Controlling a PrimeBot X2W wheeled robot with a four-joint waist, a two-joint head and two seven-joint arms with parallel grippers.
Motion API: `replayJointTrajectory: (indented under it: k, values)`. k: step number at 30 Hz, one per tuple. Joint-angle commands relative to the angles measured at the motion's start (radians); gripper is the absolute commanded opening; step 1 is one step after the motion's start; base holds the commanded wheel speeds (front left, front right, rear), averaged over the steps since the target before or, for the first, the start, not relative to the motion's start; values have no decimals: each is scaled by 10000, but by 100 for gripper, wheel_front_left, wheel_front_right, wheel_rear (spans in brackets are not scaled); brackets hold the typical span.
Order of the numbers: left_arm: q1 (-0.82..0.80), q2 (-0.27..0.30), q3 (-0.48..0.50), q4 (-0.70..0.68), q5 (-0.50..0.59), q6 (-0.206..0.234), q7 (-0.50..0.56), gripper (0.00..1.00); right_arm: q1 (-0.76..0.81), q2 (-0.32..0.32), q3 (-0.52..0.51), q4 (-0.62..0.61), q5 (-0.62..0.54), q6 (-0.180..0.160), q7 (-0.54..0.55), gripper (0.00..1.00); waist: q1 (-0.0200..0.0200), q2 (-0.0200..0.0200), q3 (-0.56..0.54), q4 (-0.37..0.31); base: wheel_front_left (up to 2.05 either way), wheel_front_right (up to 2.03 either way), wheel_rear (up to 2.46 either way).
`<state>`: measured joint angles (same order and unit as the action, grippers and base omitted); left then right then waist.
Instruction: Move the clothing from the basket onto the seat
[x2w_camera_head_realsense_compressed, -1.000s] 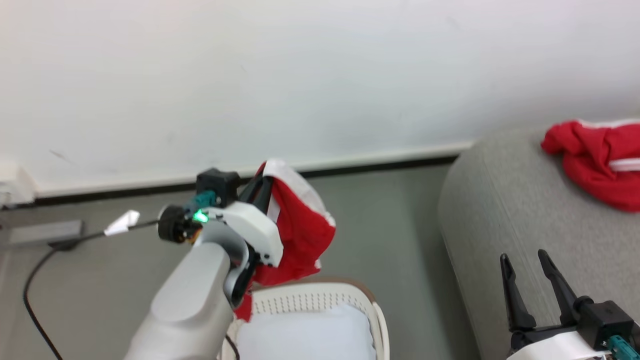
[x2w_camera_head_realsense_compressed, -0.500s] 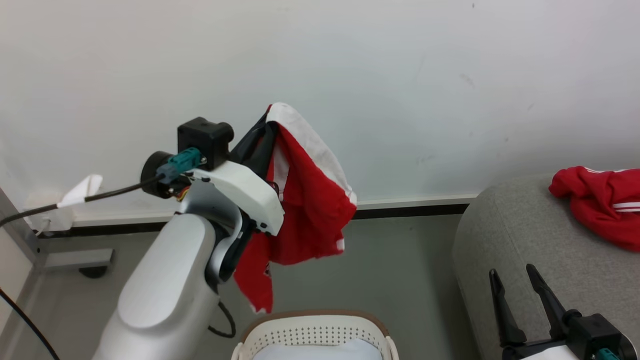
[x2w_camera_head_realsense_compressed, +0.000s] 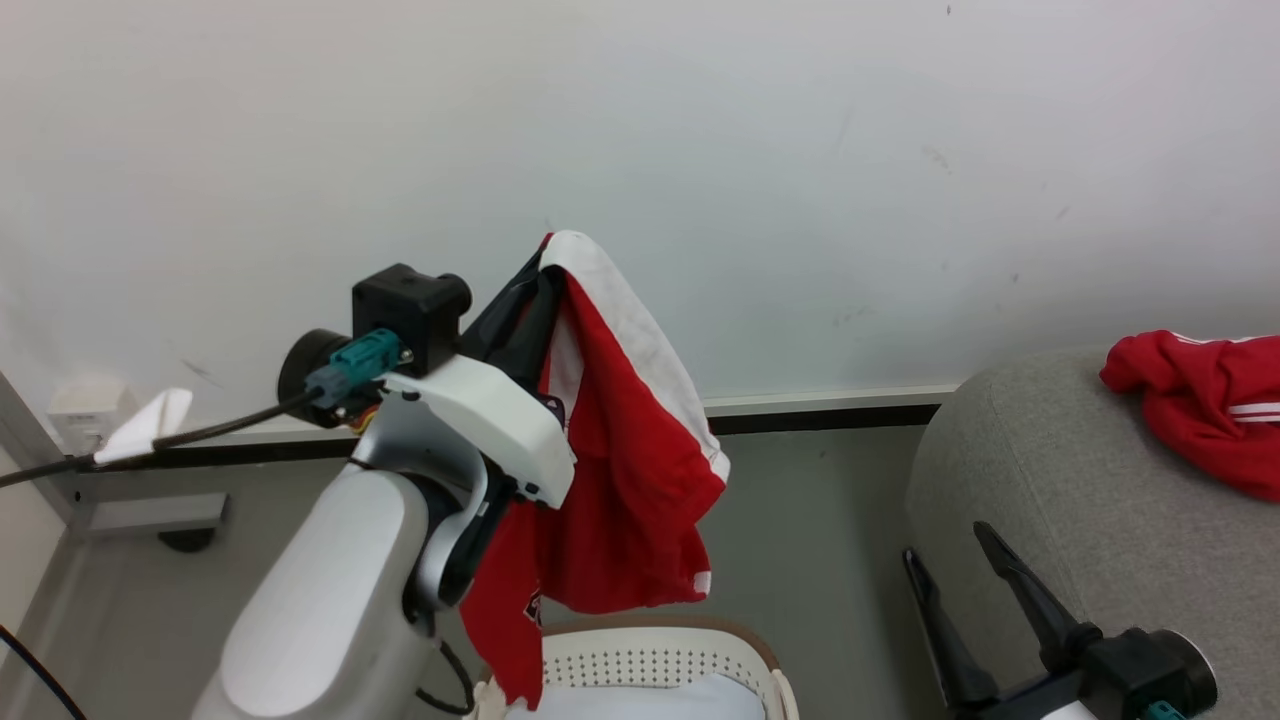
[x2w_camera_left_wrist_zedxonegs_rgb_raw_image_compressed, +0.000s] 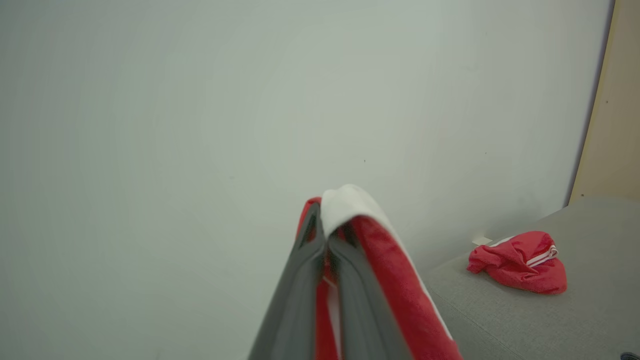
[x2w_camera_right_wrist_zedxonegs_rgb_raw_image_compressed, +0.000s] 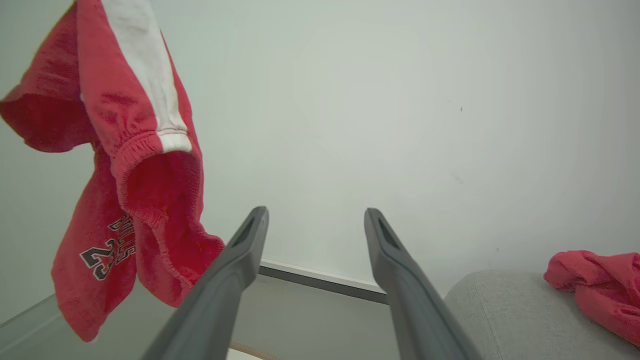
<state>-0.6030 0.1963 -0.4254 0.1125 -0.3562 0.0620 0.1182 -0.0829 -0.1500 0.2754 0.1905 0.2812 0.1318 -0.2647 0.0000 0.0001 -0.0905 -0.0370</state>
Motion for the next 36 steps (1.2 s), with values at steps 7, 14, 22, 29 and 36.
replayJointTrajectory:
  k: [7, 14, 22, 29, 36]
  values:
    - [139, -150, -218, -171, -132, 30, 95, 0, -1216, -938, 1710, -745, 387, -22, 167, 100, 0, -1, 48, -24, 0, 0, 0]
    - [-95, -437, -540, 44, -95, -69, 9, 0, -2764, -999, 3216, -368, 315, -22, 507, 100, 0, -1, 120, -16, 0, 0, 0]
    - [-342, -786, -959, 333, -96, -177, -31, 0, -4109, 103, 4200, 1725, -115, -22, 342, 100, 0, -1, 139, 294, 0, 0, 0]
    - [-502, -1033, -1408, 388, -150, -269, 61, 0, -4808, 853, 3877, 3825, -1273, -22, 111, 100, 0, -1, 64, 609, 0, 0, 0]
    - [-531, -1211, -1772, 300, -305, -263, 96, 0, -5060, 999, 3211, 4640, -1677, -22, -1, 0, 0, -1, -34, 789, 0, 0, 0]
